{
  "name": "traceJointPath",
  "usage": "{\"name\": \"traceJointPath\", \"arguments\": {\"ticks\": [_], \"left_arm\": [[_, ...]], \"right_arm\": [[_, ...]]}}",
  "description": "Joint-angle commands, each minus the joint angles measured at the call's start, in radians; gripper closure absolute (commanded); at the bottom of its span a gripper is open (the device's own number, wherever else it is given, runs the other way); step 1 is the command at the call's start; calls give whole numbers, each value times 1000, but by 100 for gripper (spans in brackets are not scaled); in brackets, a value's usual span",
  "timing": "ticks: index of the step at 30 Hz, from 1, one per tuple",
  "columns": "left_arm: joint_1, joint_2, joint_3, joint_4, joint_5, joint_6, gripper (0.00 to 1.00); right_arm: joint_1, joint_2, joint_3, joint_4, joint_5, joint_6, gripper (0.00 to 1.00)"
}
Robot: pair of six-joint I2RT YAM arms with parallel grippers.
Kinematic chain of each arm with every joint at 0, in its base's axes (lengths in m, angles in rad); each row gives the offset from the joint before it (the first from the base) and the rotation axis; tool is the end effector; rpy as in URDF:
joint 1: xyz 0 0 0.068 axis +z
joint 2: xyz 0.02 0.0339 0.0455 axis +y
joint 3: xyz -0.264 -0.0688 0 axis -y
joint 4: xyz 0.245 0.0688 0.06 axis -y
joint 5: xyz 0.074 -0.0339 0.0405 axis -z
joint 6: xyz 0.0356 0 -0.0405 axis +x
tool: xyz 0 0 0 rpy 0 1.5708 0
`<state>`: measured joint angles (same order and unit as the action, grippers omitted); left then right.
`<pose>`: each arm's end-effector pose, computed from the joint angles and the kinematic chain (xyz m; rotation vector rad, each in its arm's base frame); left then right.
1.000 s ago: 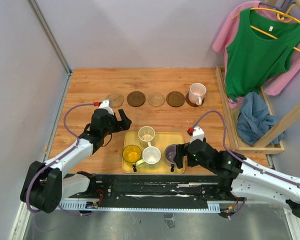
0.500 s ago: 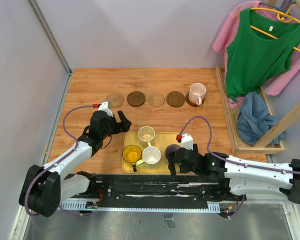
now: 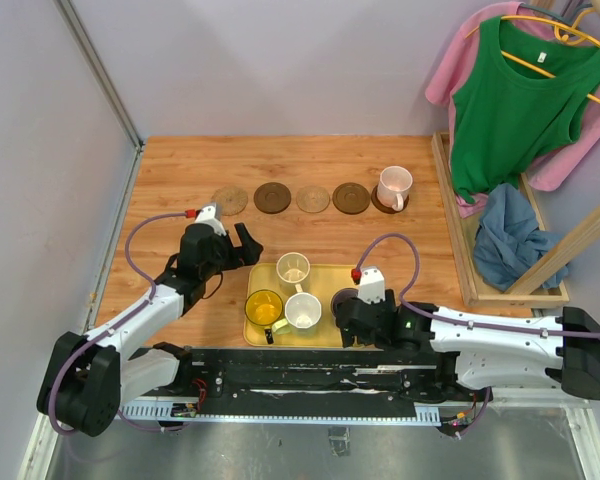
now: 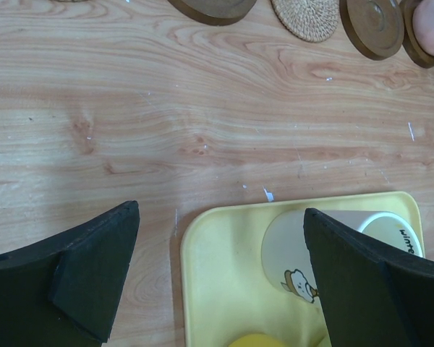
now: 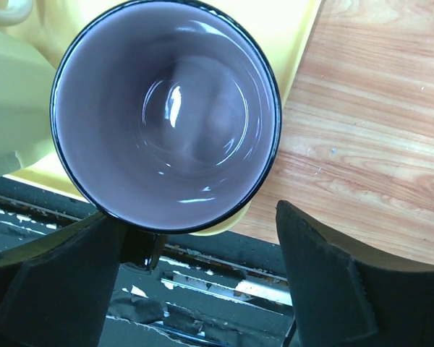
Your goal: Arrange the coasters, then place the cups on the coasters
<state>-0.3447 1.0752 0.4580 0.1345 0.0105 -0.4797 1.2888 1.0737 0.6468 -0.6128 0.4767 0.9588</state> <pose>0.2126 -0.0767 0.2020 -0.1346 2.0901 -0.5177 0.0701 0.1832 0.2076 -0.2447 2.4630 0.3463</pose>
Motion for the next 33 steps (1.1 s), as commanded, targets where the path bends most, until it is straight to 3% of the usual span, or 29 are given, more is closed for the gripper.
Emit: {"name": "traceJointPath", "arguments": {"ticks": [1, 7, 17, 22, 28, 33], "left_arm": [[-7, -11, -20, 41, 14, -9, 0], [-8, -8, -23, 48, 17, -13, 0], [-7, -14, -36, 55, 16, -19, 0], [-7, -17, -36, 57, 15, -17, 0], [-8, -14, -36, 59, 13, -17, 0], [-8, -12, -36, 61, 16, -17, 0]], "right_arm": [[30, -2, 8, -46, 78, 52, 23], [30, 20, -3, -14, 57, 40, 40], [30, 104, 14, 5, 16, 26, 47], [30, 135, 37, 0, 19, 15, 62], [30, 169, 69, -22, 22, 11, 99], [30, 181, 112, -61, 68, 12, 99]]}}
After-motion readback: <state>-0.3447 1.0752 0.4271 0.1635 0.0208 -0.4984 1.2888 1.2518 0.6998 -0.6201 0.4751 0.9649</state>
